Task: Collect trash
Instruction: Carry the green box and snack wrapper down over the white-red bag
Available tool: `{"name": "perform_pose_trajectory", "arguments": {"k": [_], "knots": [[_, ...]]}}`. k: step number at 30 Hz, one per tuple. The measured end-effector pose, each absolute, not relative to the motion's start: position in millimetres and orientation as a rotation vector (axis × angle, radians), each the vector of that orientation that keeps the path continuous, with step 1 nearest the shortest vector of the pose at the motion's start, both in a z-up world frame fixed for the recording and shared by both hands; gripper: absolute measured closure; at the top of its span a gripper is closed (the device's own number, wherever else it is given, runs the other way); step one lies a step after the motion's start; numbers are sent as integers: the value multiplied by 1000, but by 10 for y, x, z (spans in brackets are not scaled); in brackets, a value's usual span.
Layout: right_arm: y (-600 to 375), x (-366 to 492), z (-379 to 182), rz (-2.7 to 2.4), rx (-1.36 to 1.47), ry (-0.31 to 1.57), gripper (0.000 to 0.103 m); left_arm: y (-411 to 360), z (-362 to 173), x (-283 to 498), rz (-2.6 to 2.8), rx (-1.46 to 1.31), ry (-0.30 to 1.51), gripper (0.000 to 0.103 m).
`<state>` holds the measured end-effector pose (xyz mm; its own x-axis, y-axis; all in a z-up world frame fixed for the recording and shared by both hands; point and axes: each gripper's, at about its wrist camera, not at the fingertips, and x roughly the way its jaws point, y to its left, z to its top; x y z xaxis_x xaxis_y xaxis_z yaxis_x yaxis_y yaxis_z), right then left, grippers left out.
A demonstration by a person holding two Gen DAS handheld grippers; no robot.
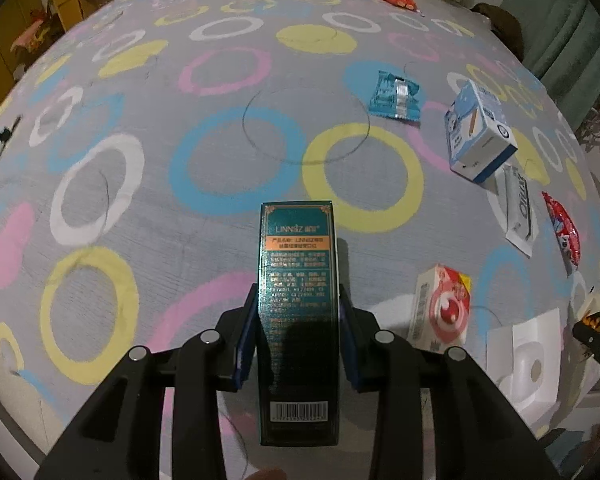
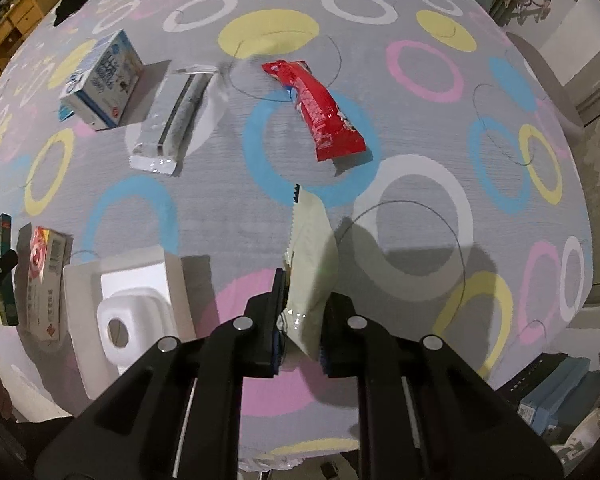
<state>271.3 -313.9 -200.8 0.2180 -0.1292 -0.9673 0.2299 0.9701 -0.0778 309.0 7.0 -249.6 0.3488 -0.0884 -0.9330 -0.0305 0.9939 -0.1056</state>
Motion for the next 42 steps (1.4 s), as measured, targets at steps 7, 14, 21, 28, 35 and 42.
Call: {"name": "perform_pose_trajectory", "arguments": {"k": [7, 14, 21, 28, 35, 42], "knots": [[-3068, 2601, -2102, -220, 86, 1296, 89, 90, -2422, 2867, -37, -75, 1183, 68], [-3073, 2349, -2099, -195, 89, 1264, 89, 180, -2396, 2637, -30, -103, 1164, 68], [-3012, 2094, -2052, -180, 97, 1232, 89, 187, -2320, 2238, -52, -111, 1138, 68], [-3035, 1787, -1732, -156, 124, 1170, 89, 50, -2116, 1865, -76, -23, 1096, 68], [-3080, 1519, -1398, -140, 130, 1102, 89, -121, -1784, 1505, -130, -10, 1064, 68], [-2995, 1101, -1193, -105, 116, 1022, 89, -372, -1559, 1051, -211, 27, 1031, 68]]}}
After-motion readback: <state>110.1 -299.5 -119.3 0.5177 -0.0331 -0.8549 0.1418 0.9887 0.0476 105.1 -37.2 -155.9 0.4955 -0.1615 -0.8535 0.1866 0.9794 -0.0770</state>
